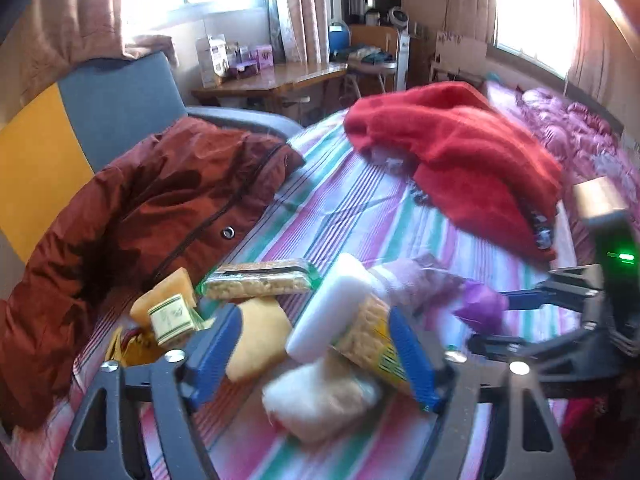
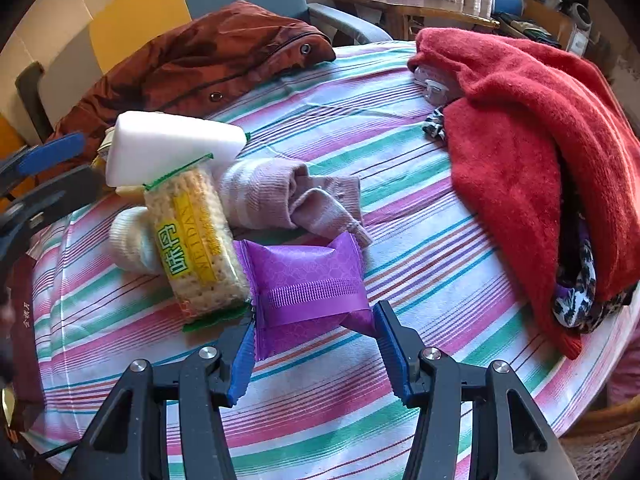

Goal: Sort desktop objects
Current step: 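Grasp a purple packet with the right gripper while the left gripper grasps a white foam block, then carry the purple packet and white foam block to the gold tray and release them, then move both grippers back to the remaining items on the bed, then grasp the WEIDAN cracker pack with the right gripper while the left gripper grasps a white sock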

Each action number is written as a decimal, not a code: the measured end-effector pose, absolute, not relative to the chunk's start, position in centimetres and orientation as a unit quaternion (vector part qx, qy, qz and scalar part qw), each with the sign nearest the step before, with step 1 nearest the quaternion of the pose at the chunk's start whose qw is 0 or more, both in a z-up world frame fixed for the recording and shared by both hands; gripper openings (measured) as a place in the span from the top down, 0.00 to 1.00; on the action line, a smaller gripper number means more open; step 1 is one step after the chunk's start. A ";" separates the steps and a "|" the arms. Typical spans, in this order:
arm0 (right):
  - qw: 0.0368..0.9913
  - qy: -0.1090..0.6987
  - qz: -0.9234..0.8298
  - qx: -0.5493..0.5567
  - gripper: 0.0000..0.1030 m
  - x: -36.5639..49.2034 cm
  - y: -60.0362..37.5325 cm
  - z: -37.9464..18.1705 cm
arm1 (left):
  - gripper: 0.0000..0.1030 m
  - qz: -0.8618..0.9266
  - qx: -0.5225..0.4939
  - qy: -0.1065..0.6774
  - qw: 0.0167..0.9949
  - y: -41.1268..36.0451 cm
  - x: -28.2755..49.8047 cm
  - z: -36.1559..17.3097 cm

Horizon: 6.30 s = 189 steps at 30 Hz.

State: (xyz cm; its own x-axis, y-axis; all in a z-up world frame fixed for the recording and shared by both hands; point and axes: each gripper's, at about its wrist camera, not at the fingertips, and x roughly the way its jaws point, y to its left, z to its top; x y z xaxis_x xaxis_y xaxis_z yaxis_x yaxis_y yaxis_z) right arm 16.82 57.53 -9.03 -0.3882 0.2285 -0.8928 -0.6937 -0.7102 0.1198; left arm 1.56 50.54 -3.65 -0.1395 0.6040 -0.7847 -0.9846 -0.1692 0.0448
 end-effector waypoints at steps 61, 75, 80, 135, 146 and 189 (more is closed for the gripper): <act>-0.178 0.183 0.874 -0.413 0.30 -0.3 20.9 -1.4 | 0.49 0.885 -0.413 -0.076 0.200 -2.6 -1.4 -2.4; -0.107 0.158 0.870 -0.454 0.27 2.1 23.0 -4.6 | 0.49 0.896 -0.393 -0.054 0.202 -1.0 -0.6 -0.8; -0.079 0.154 0.874 -0.454 0.25 3.5 24.5 -5.0 | 0.49 0.893 -0.394 -0.018 0.216 2.1 -0.1 -0.4; 0.239 0.133 0.834 -0.479 0.21 10.3 52.8 -9.1 | 0.47 0.804 -0.451 0.133 0.365 22.1 1.5 -3.4; 0.222 0.093 0.825 -0.511 0.53 8.6 52.8 -10.8 | 0.47 0.768 -0.463 0.139 0.419 29.4 0.9 -3.9; 0.249 0.173 0.861 -0.408 0.53 12.1 56.2 -5.3 | 0.30 0.725 -0.479 0.176 0.462 45.9 -1.4 -10.2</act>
State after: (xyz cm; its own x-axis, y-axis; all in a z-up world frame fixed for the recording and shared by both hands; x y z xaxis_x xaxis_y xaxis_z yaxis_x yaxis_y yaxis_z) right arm 12.13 56.16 -5.34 -0.5424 0.2880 -0.7892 -0.5701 -0.8162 0.0940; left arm -1.43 45.94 -10.19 -0.1140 0.5013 -0.8577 -0.8381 -0.5121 -0.1880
